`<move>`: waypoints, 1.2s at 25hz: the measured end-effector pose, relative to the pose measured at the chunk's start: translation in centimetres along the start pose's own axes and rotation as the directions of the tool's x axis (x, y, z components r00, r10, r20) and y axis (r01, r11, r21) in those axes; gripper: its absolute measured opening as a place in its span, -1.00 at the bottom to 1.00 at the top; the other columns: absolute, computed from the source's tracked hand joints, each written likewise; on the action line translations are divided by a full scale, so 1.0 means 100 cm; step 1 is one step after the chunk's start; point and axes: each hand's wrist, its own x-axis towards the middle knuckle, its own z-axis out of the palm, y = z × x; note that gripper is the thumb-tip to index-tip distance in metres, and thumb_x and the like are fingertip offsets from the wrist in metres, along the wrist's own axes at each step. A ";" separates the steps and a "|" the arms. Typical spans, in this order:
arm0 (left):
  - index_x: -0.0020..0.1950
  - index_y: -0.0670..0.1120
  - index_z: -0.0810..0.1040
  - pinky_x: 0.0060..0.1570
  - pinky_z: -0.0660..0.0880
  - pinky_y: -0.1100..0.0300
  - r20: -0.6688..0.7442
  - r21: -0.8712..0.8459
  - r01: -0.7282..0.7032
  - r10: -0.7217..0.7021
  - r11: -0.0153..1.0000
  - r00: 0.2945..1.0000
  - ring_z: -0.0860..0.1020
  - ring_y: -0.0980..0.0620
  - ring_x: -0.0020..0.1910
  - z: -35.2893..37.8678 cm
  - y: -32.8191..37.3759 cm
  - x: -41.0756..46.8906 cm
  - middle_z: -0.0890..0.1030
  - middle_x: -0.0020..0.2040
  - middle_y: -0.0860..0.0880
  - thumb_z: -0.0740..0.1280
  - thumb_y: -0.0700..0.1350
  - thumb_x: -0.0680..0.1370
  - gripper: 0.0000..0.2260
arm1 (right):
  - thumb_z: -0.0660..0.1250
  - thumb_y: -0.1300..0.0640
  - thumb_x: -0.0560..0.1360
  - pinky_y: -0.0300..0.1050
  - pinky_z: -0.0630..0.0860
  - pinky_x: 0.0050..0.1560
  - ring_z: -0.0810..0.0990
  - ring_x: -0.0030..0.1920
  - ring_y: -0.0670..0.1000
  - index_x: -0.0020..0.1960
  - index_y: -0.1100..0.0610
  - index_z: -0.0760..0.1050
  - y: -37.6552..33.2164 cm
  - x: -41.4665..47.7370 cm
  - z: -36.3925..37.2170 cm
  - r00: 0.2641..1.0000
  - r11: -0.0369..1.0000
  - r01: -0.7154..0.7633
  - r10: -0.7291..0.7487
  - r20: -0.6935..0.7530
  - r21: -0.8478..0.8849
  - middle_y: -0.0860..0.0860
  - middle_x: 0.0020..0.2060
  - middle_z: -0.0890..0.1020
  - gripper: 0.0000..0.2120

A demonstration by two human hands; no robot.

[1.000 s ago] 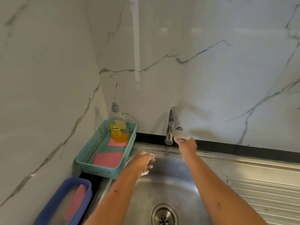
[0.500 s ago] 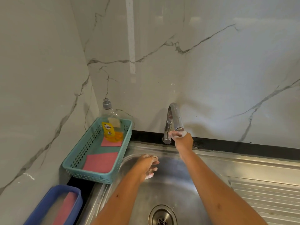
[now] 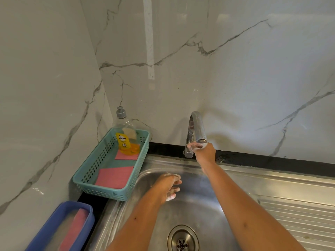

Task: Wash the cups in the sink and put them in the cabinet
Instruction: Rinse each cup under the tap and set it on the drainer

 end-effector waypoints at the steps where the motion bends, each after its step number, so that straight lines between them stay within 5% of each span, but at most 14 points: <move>1: 0.05 -0.08 0.56 0.06 0.38 0.07 0.001 -0.001 0.002 -0.002 1.000 1.000 0.53 -0.02 -0.02 0.001 -0.001 0.001 0.62 -0.05 0.00 0.30 -0.15 0.58 -0.91 | 0.37 0.20 0.45 -0.04 0.56 -0.15 0.63 -0.15 0.11 -0.05 0.28 0.64 -0.001 0.000 -0.001 1.000 1.000 0.005 -0.005 0.003 -0.018 0.15 -0.13 0.68 -0.84; 5: 0.08 -0.08 0.55 0.07 0.39 0.08 0.007 -0.005 0.002 -0.002 1.000 1.000 0.54 -0.01 -0.04 0.009 -0.005 -0.001 0.62 -0.03 -0.01 0.31 -0.15 0.58 -0.90 | 0.42 0.22 0.44 -0.16 0.51 -0.29 0.54 -0.32 -0.01 -0.11 0.20 0.59 -0.008 -0.002 -0.003 0.999 0.998 -0.002 0.004 0.032 -0.061 0.09 -0.22 0.62 -0.94; 9: 0.02 -0.08 0.54 0.07 0.38 0.07 0.006 -0.025 0.004 -0.004 1.000 1.000 0.54 0.00 -0.09 0.012 -0.009 -0.002 0.62 -0.03 -0.02 0.31 -0.15 0.57 -0.94 | 0.38 0.24 0.43 -0.27 0.47 -0.42 0.49 -0.42 -0.04 -0.31 0.18 0.47 -0.014 -0.007 -0.007 0.997 1.000 -0.002 0.005 0.079 -0.030 0.03 -0.39 0.52 -0.84; 12: 0.01 -0.07 0.54 0.05 0.38 0.06 -0.003 -0.036 0.015 -0.015 0.999 1.000 0.55 -0.02 -0.07 0.015 -0.012 -0.001 0.63 -0.02 -0.03 0.32 -0.14 0.57 -0.95 | 0.38 0.23 0.48 -0.39 0.37 -0.56 0.46 -0.45 -0.11 -0.08 0.24 0.59 -0.015 -0.014 -0.008 0.997 0.991 -0.068 0.064 0.036 0.118 -0.01 -0.36 0.52 -0.93; 14: 0.04 -0.08 0.55 0.04 0.40 0.06 -0.016 -0.032 0.016 -0.016 0.999 1.000 0.56 -0.02 -0.06 0.016 -0.016 0.001 0.63 -0.01 -0.04 0.32 -0.14 0.57 -0.93 | 0.32 0.17 0.53 -0.28 0.47 -0.35 0.48 -0.37 -0.07 0.04 0.22 0.58 -0.008 -0.016 -0.004 0.974 0.937 -0.225 0.225 0.032 0.268 -0.01 -0.32 0.53 -0.85; 16: 0.05 -0.09 0.54 0.03 0.40 0.06 -0.025 -0.059 0.021 -0.022 0.998 0.999 0.55 -0.02 -0.09 0.018 -0.021 0.002 0.62 -0.04 -0.04 0.30 -0.15 0.58 -0.92 | 0.24 0.11 0.58 -0.15 0.47 -0.20 0.44 -0.32 -0.02 -0.06 0.25 0.55 0.001 -0.025 0.000 0.870 0.788 -0.493 0.445 0.212 0.370 0.04 -0.29 0.52 -0.79; 17: 0.03 -0.09 0.52 0.00 0.40 0.07 -0.028 -0.088 0.028 -0.031 0.996 0.999 0.53 -0.01 -0.12 0.019 -0.024 0.002 0.61 -0.08 -0.05 0.29 -0.16 0.58 -0.94 | 0.22 0.07 0.60 -0.21 0.43 -0.32 0.41 -0.39 -0.04 -0.16 0.25 0.53 0.008 -0.031 0.001 0.805 0.744 -0.589 0.504 0.314 0.315 0.05 -0.33 0.51 -0.71; 19: -0.02 -0.11 0.50 -0.14 0.40 0.12 -0.030 -0.148 0.044 -0.049 0.988 0.998 0.48 0.01 -0.20 0.021 -0.030 0.002 0.55 -0.18 -0.05 0.26 -0.18 0.59 -0.96 | 0.20 -0.08 0.58 -0.31 0.20 -0.59 0.28 -0.56 -0.12 -0.28 0.20 0.48 0.022 -0.043 0.002 0.693 0.752 -0.654 0.550 0.466 0.086 0.00 -0.46 0.44 -0.58; 21: -0.04 -0.12 0.48 -0.24 0.38 0.16 -0.054 -0.186 0.062 -0.074 0.981 0.996 0.45 0.01 -0.23 0.022 -0.037 0.002 0.52 -0.20 -0.07 0.25 -0.19 0.59 -0.95 | 0.17 -0.20 0.55 -0.31 0.12 -0.63 0.20 -0.61 -0.14 -0.35 0.14 0.41 0.030 -0.053 -0.004 0.614 0.756 -0.651 0.575 0.542 -0.064 -0.05 -0.52 0.36 -0.52; 24: -0.10 -0.14 0.49 -0.25 0.36 0.16 -0.076 -0.213 0.088 -0.107 0.973 0.991 0.44 0.01 -0.26 0.019 -0.045 0.002 0.50 -0.24 -0.06 0.24 -0.21 0.59 -0.91 | 0.18 -0.08 0.59 -0.24 0.48 -0.30 0.51 -0.35 -0.13 -0.22 0.14 0.48 0.025 -0.054 -0.016 0.672 0.878 -0.367 0.479 0.565 -0.308 -0.04 -0.31 0.54 -0.65; 27: -0.20 -0.16 0.49 -0.24 0.35 0.17 -0.052 -0.226 0.100 -0.114 0.969 0.992 0.43 0.01 -0.32 0.023 -0.048 0.006 0.49 -0.30 -0.07 0.23 -0.23 0.59 -0.83 | 0.25 0.25 0.55 -0.04 0.53 0.16 0.57 0.00 0.04 0.13 0.24 0.53 0.017 -0.052 -0.024 0.786 0.814 0.107 0.282 0.551 -0.571 0.07 -0.04 0.57 -0.82; 30: -0.12 -0.18 0.51 -0.10 0.44 0.11 -0.036 -0.210 0.080 -0.089 0.974 0.995 0.50 -0.02 -0.22 0.038 -0.043 0.007 0.55 -0.19 -0.10 0.23 -0.20 0.60 -0.86 | 0.27 0.26 0.55 -0.19 0.56 -0.09 0.57 -0.23 -0.03 -0.06 0.18 0.55 0.006 -0.060 -0.033 0.824 0.910 0.204 0.040 0.566 -0.362 0.05 -0.20 0.59 -0.91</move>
